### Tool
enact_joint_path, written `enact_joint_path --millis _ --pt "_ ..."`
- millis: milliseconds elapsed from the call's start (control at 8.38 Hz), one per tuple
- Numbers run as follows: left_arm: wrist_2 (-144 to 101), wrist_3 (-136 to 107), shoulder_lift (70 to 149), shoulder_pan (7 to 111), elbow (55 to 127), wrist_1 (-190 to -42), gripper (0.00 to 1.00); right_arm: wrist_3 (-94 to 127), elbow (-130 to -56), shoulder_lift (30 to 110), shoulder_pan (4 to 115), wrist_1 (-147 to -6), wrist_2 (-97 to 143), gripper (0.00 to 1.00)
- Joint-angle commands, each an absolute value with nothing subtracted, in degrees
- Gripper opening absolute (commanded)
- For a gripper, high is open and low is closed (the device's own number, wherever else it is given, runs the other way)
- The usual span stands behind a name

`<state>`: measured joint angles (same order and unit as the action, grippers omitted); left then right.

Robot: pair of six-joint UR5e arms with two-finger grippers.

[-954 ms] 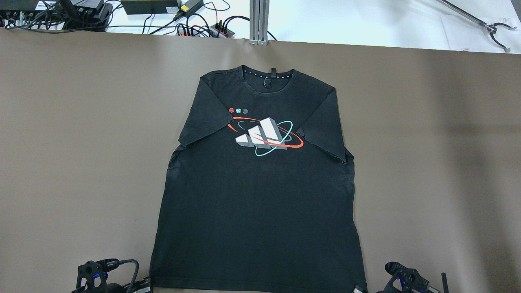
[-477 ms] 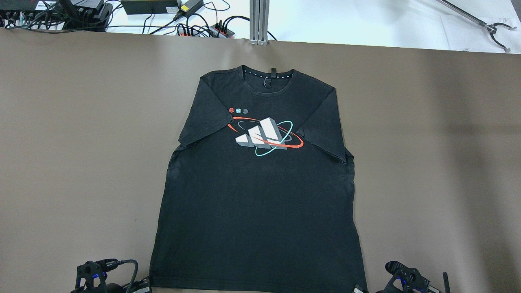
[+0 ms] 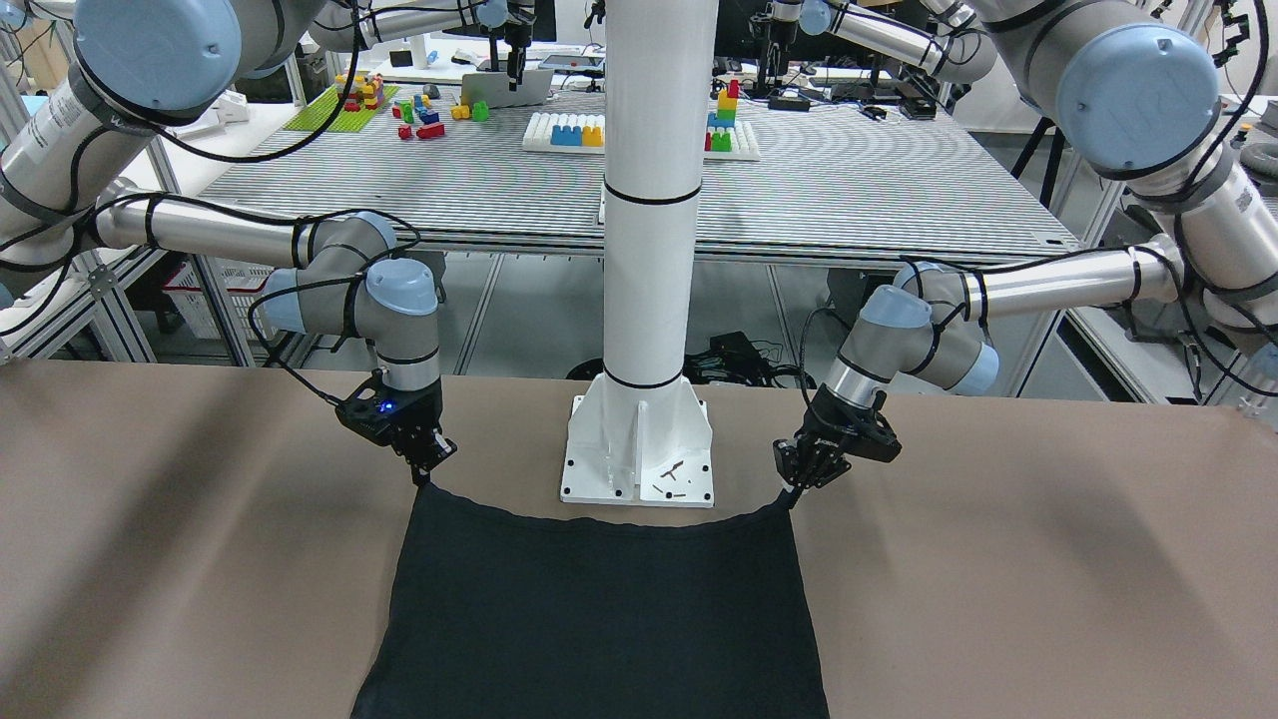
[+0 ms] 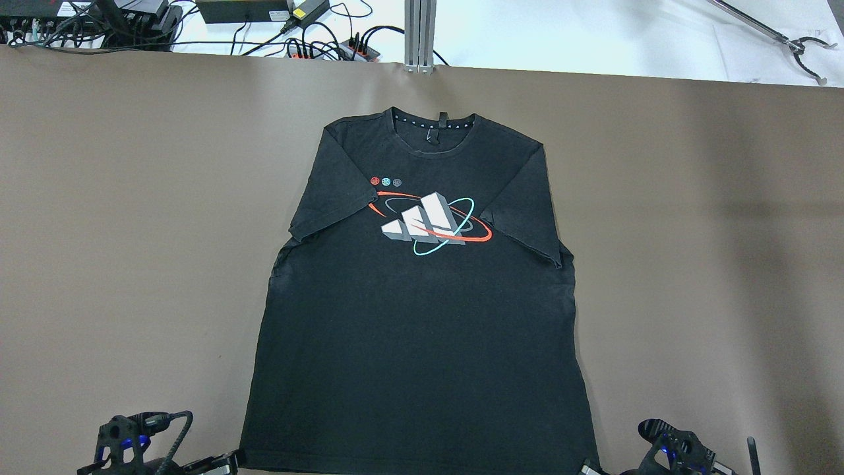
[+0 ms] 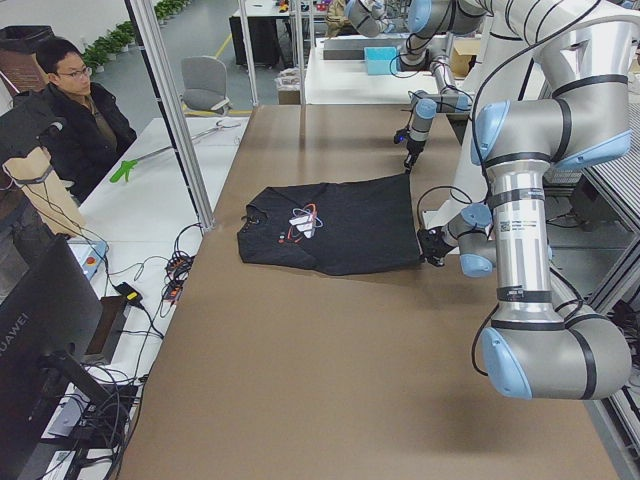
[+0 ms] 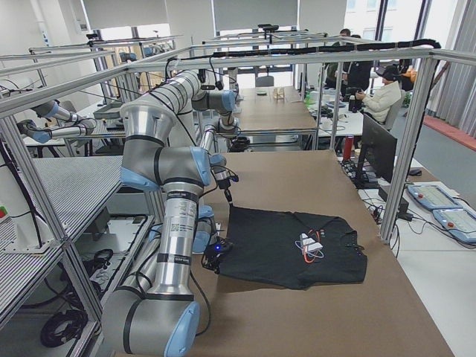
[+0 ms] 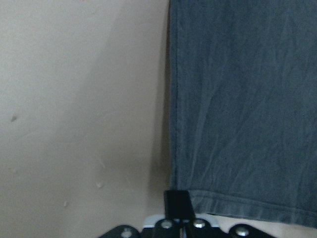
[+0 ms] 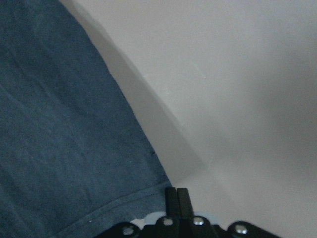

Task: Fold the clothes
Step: 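Lower both grippers to the hem corners and close on them, then lift the hem with both grippers and carry it toward the collar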

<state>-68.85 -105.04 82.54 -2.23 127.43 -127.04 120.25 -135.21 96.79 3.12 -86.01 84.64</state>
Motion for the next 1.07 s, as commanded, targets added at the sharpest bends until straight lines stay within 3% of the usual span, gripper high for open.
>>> enact_joint_path --millis 0,239,477,716,954 --pt "-68.38 -105.2 79.81 -2.02 133.67 -127.09 0.0 114.64 -141.64 96.68 5.62 -91.99 86.56 0.0" --pt "-69.34 -104.94 80.59 -0.45 134.12 -127.09 0.0 106.67 -140.9 91.79 9.12 -94.13 87.1 0.0" --pt "-80.19 -99.7 85.66 11.54 131.16 -126.91 0.0 94.63 -132.67 84.23 21.82 -94.13 94.7 0.0" --pt "-86.09 -92.86 99.32 22.18 119.25 -124.21 0.0 82.51 -126.32 79.46 32.56 -94.13 100.61 0.0" --pt "-94.44 -87.66 112.26 33.6 112.09 -113.26 0.0 75.77 -119.48 72.63 40.48 -94.39 103.0 0.0"
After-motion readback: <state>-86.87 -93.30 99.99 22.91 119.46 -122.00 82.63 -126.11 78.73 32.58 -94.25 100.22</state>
